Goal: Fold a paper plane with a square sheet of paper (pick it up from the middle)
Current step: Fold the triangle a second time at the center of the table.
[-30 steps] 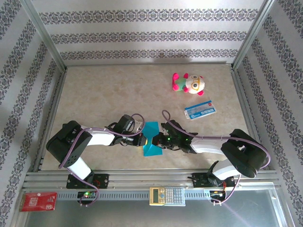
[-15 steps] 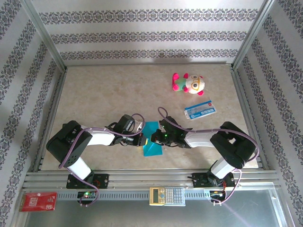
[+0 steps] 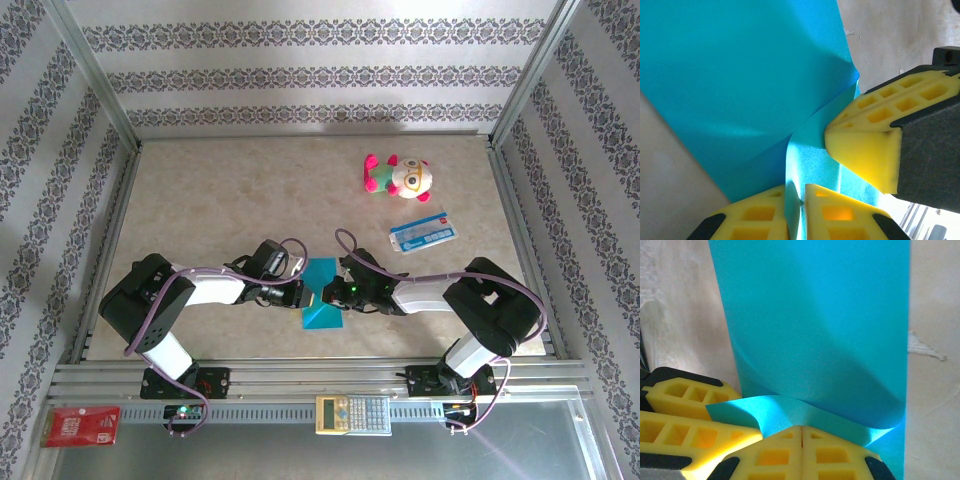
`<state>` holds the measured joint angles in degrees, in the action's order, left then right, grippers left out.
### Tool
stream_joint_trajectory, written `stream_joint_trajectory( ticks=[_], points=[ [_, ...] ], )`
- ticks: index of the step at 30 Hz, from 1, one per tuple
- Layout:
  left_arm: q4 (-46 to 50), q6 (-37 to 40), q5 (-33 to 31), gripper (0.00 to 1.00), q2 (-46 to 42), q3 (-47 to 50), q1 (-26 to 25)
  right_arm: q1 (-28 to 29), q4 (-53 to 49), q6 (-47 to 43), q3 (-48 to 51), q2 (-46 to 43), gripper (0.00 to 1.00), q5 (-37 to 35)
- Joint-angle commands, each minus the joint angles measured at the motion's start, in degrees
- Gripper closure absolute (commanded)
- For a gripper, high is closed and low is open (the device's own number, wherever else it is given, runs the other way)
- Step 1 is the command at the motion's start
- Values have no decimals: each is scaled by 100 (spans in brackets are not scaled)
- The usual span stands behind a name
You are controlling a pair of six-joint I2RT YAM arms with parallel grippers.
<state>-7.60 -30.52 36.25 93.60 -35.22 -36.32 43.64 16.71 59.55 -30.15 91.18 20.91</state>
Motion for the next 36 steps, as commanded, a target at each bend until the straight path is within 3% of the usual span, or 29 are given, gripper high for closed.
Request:
stream_joint_trajectory(
  ticks=[1,9,20,36],
  points=[
    [246,73,-539,82,203,-30,-77,-66,-152,-187,167,63,98,-70],
    [332,46,-597,80,27,-70,-72,-84,-189,-277,194,67,98,-28],
    [299,167,-689,100,361,13,-78,-131,-192,-494,-254,33,95,337],
    [21,117,-685,100,637,175,-78,289,73,-16,-72,-149,93,191]
  ],
)
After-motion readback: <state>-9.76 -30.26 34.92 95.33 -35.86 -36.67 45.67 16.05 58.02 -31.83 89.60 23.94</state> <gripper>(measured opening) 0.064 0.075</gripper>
